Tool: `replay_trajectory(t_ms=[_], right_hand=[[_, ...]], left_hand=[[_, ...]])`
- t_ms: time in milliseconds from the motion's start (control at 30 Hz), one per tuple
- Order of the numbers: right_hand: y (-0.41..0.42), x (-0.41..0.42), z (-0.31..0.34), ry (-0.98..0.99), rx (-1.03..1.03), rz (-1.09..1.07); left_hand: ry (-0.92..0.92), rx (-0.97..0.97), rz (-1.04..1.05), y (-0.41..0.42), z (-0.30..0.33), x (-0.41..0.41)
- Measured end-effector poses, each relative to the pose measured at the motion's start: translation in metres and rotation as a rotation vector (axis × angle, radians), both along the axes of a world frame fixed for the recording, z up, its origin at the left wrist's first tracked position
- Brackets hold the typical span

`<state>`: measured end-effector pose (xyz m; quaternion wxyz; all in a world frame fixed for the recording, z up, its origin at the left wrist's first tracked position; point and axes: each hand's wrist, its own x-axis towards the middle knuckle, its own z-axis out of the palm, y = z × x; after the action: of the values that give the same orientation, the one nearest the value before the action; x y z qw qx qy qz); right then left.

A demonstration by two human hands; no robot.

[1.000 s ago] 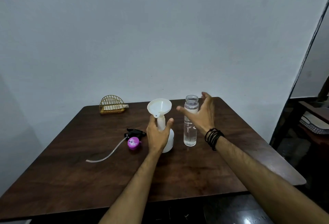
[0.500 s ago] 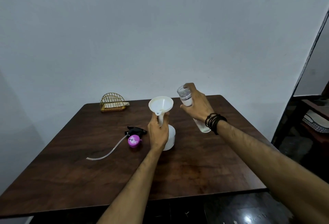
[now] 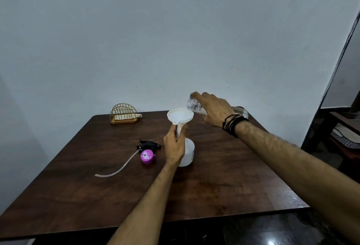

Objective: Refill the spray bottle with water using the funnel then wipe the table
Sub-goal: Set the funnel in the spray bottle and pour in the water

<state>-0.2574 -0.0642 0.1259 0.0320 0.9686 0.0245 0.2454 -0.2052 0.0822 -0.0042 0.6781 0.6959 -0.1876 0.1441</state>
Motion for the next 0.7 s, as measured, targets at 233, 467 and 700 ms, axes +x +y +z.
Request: replay_trajectory(t_ms=[233, 467, 700], right_hand=[[-0.0019, -0.0019, 0.0061, -0.005, -0.088, -0.003], [-0.0029, -0.0011, 0.0089, -0.018, -0.145, 0.003], [-0.003, 0.0004, 0.0101, -0.009, -0.187, 0.018]], left_hand=[[-0.005, 0.01, -0.021, 0.0006, -0.0017, 0.0004], [-0.01, 0.014, -0.081, -0.0002, -0.0001, -0.001], [-0.005, 0.03, -0.11, -0.0005, -0.0015, -0.0013]])
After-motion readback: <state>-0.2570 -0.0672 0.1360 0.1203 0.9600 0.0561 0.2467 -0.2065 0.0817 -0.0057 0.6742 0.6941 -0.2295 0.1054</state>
